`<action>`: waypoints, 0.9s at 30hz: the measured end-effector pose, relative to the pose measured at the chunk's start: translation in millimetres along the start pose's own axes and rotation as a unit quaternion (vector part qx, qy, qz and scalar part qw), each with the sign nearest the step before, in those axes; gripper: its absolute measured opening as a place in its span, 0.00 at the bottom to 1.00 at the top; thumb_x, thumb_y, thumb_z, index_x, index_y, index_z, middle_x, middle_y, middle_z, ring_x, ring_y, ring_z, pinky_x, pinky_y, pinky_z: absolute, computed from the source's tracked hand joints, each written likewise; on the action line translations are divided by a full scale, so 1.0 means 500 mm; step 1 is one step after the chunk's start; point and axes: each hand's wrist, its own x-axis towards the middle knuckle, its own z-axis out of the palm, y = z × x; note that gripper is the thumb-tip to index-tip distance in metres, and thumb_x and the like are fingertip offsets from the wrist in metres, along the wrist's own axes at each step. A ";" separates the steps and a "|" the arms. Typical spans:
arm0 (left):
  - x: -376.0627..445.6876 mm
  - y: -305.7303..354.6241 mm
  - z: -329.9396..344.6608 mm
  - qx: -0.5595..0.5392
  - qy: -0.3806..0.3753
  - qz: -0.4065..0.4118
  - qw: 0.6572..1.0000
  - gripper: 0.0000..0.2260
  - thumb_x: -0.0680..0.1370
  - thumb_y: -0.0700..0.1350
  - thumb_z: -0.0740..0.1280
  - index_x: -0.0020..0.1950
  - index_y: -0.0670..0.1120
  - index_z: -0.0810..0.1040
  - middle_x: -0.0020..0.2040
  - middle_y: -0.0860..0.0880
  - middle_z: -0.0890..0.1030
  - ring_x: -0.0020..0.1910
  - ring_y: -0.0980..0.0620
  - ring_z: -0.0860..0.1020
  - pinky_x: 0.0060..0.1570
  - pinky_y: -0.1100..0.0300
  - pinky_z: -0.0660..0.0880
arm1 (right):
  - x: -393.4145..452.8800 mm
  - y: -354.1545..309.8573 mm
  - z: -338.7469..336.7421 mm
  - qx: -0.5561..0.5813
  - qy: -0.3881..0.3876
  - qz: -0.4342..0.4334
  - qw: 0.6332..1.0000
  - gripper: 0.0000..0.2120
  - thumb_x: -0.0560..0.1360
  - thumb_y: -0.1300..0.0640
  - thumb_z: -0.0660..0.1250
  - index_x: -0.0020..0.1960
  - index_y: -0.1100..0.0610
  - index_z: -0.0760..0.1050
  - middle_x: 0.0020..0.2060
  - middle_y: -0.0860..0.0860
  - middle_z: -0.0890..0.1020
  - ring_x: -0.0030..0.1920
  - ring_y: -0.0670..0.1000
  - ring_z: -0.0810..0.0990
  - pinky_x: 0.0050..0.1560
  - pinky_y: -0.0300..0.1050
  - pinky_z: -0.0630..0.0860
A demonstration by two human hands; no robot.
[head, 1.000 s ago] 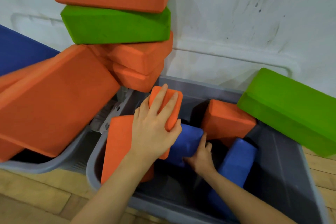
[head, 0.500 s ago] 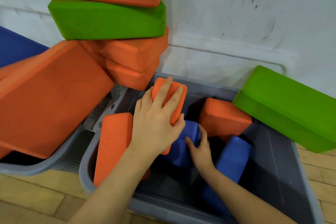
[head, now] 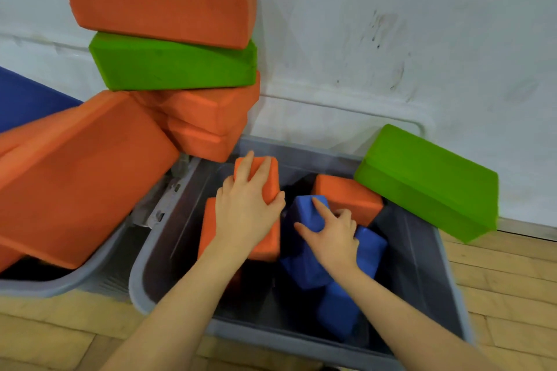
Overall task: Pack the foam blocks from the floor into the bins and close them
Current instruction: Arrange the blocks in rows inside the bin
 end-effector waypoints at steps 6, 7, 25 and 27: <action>-0.025 -0.037 0.081 0.076 -0.053 -0.001 0.996 0.27 0.73 0.57 0.64 0.71 0.53 0.68 0.75 0.47 0.61 0.58 0.36 0.73 0.54 0.47 0.68 | -0.001 0.026 0.031 -0.001 -0.068 -0.011 0.998 0.35 0.69 0.37 0.68 0.73 0.41 0.59 0.61 0.55 0.67 0.64 0.61 0.67 0.60 0.57 0.70; -0.027 -0.043 0.089 0.080 -0.047 0.002 0.996 0.26 0.72 0.58 0.61 0.70 0.53 0.70 0.74 0.46 0.64 0.58 0.36 0.74 0.53 0.46 0.68 | 0.000 0.035 0.035 0.006 -0.075 -0.014 0.997 0.35 0.70 0.37 0.67 0.74 0.41 0.58 0.61 0.56 0.67 0.64 0.61 0.66 0.61 0.58 0.69; -0.037 -0.080 0.136 0.145 -0.135 0.028 0.980 0.27 0.77 0.64 0.49 0.75 0.58 0.56 0.78 0.52 0.50 0.69 0.40 0.62 0.63 0.48 0.57 | -0.002 0.030 0.046 0.089 -0.017 -0.025 0.996 0.33 0.72 0.42 0.67 0.74 0.44 0.59 0.62 0.56 0.69 0.63 0.61 0.70 0.59 0.55 0.72; -0.047 -0.099 0.154 0.169 -0.151 0.042 0.973 0.25 0.79 0.61 0.43 0.76 0.59 0.54 0.78 0.52 0.48 0.72 0.41 0.57 0.66 0.45 0.55 | -0.003 0.036 0.064 0.082 -0.054 -0.027 0.995 0.33 0.74 0.42 0.65 0.75 0.43 0.56 0.66 0.57 0.65 0.65 0.63 0.67 0.62 0.55 0.69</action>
